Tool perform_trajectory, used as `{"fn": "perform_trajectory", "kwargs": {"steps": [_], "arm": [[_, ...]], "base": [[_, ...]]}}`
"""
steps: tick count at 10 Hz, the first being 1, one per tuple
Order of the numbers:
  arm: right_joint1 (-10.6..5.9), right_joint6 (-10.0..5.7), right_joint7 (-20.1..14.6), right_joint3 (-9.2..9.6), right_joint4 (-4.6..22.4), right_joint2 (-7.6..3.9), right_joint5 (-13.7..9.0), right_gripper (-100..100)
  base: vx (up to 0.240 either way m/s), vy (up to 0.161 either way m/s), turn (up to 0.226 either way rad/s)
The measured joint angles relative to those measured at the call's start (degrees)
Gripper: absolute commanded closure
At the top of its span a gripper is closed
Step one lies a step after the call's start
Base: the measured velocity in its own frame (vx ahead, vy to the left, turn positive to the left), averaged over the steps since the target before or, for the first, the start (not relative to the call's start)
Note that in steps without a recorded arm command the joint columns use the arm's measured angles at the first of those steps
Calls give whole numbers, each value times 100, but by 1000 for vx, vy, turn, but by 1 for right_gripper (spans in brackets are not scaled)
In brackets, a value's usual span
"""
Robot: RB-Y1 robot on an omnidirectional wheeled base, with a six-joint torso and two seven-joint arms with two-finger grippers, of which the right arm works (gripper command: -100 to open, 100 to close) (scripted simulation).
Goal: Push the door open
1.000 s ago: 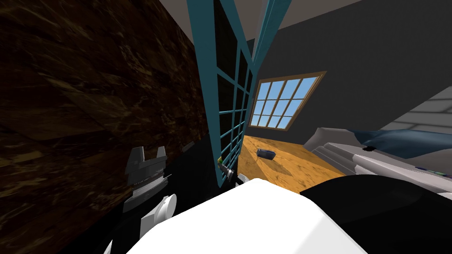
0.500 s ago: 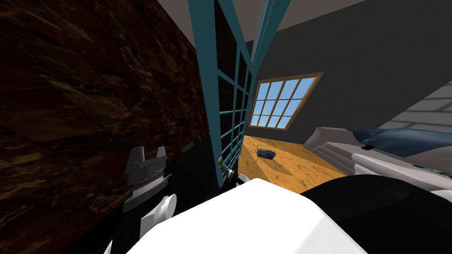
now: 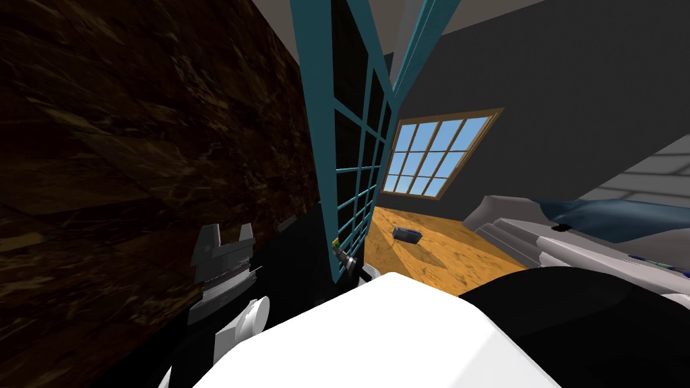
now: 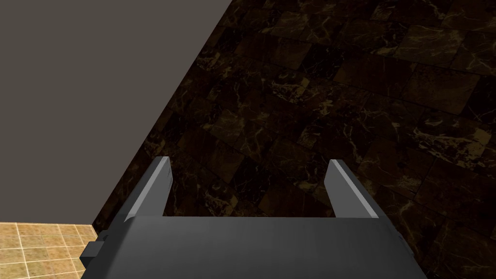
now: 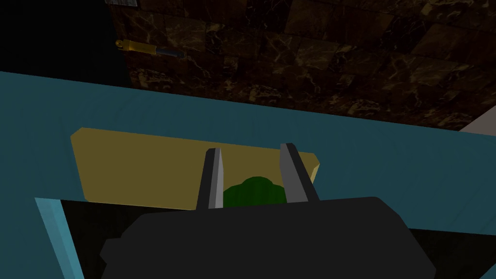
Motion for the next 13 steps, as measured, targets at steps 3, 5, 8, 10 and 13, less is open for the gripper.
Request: {"fn": "perform_trajectory", "kwargs": {"steps": [3, 5, 8, 10, 13], "arm": [[-99, -258, 73, -61, 381, 64, -32, 100], [215, 150, -241, 96, -301, -104, -29, 100], [-73, -233, -158, -12, 308, 54, -105, 100], [-16, -109, -221, 20, 151, 2, -88, 100], [-104, -255, -190, -8, 379, 43, -106, 100]], "base": [[5, 4, -13], [17, 29, -34], [11, 7, 13], [-2, -4, -6], [3, 13, -2]]}}
